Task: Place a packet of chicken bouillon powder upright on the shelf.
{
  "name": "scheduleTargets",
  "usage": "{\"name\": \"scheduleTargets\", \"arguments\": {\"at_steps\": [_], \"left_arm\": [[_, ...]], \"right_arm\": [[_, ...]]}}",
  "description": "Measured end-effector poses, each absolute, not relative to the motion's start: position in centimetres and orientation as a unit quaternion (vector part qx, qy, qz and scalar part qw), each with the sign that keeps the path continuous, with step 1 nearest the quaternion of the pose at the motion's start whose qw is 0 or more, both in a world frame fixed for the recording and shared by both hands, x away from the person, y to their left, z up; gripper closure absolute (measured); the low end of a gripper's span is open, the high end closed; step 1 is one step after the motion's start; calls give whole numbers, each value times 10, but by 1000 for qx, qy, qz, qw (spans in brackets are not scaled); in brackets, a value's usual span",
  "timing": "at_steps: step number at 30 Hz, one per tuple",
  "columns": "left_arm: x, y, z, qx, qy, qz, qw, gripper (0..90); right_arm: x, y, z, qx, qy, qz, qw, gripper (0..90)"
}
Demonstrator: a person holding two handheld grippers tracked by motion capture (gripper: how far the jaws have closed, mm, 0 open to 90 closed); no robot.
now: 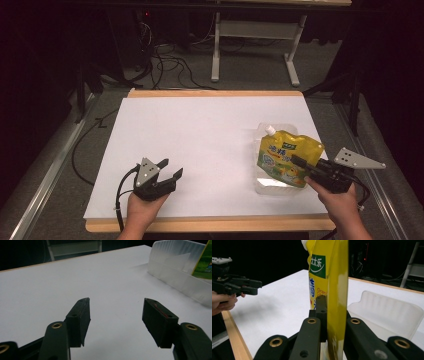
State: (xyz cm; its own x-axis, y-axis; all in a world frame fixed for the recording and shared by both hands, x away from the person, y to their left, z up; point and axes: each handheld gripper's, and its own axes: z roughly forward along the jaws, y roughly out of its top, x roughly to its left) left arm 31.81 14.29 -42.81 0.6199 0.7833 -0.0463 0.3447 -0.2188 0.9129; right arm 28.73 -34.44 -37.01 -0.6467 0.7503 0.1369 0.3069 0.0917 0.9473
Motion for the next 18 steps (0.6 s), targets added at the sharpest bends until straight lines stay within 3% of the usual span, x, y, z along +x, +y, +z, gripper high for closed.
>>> {"name": "scheduleTargets", "arguments": {"at_steps": [18], "left_arm": [[319, 142, -429, 751, 376, 217, 497, 400]], "right_arm": [[295, -346, -389, 386, 715, 551, 189, 866]]}}
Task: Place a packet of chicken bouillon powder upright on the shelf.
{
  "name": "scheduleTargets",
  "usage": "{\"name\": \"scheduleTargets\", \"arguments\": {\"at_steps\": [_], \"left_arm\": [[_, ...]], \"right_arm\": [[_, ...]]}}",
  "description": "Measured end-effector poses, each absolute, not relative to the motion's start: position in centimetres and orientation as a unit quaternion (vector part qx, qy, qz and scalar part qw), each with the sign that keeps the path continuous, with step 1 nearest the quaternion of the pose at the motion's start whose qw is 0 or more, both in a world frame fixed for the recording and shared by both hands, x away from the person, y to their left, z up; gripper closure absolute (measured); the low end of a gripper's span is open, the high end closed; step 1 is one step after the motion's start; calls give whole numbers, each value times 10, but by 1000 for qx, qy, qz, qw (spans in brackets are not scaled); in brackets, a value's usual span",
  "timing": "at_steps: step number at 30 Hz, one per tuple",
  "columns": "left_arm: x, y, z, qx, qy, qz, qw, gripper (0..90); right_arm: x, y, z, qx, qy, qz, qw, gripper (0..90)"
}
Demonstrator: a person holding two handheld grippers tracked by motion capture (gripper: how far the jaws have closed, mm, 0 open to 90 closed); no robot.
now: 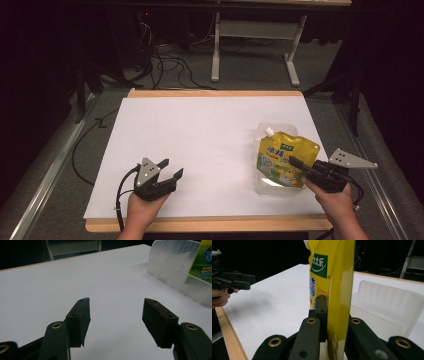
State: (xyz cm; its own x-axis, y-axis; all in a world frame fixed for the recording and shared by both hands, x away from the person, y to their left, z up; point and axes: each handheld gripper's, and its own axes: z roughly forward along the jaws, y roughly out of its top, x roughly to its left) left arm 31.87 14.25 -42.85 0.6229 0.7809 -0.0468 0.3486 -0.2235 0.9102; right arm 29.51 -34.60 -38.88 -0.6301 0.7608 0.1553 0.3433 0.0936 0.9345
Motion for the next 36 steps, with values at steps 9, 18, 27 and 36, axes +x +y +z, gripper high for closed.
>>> {"name": "scheduleTargets", "arguments": {"at_steps": [9, 18, 27, 36], "left_arm": [[319, 142, -429, 753, 375, 214, 496, 399], [320, 141, -430, 756, 374, 211, 494, 397], [320, 140, -430, 758, 373, 209, 493, 397], [320, 139, -431, 760, 372, 207, 492, 397]], "right_arm": [[294, -352, -399, 396, 712, 547, 191, 841], [295, -352, -402, 402, 715, 539, 190, 793], [293, -350, -399, 405, 714, 538, 194, 645], [291, -351, -393, 415, 700, 540, 212, 450]]}}
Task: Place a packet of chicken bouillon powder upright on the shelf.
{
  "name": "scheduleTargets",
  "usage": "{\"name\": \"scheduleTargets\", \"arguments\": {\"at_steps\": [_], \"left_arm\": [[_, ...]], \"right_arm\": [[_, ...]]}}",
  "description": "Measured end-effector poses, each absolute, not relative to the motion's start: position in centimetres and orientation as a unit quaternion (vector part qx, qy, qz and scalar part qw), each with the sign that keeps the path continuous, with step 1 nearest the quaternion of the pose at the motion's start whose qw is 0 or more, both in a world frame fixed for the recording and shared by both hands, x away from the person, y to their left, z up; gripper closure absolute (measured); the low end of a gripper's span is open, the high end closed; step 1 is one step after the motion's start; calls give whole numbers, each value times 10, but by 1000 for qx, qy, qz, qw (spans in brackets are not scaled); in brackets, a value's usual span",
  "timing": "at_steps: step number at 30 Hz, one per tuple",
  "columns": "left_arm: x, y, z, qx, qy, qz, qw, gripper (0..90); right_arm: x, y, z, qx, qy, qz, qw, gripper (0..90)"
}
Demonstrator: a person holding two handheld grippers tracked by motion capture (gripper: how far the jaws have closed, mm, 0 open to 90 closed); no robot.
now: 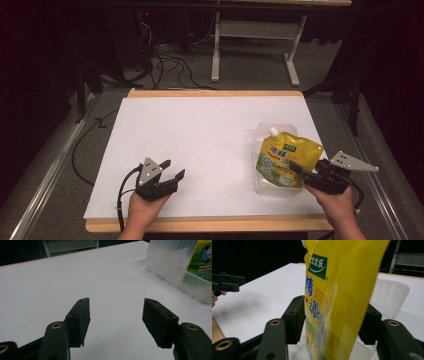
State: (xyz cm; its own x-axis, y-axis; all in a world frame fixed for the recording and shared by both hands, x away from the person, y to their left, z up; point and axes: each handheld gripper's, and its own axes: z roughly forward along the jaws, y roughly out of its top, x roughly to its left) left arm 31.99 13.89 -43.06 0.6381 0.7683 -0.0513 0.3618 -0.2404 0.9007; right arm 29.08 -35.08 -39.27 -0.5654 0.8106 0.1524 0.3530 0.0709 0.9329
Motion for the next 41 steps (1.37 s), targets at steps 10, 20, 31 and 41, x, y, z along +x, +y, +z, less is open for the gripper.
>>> {"name": "scheduleTargets", "arguments": {"at_steps": [10, 20, 31, 41], "left_arm": [[318, 134, -430, 765, 363, 204, 491, 397], [317, 130, -431, 770, 357, 200, 489, 395], [316, 129, -431, 772, 354, 197, 490, 393], [317, 131, -431, 771, 355, 198, 491, 388]], "right_arm": [[271, -357, -355, 409, 664, 566, 267, 375], [244, -357, -314, 374, 641, 591, 316, 377], [251, -293, -346, 321, 705, 585, 240, 342], [265, -268, -381, 324, 743, 552, 198, 319]]}}
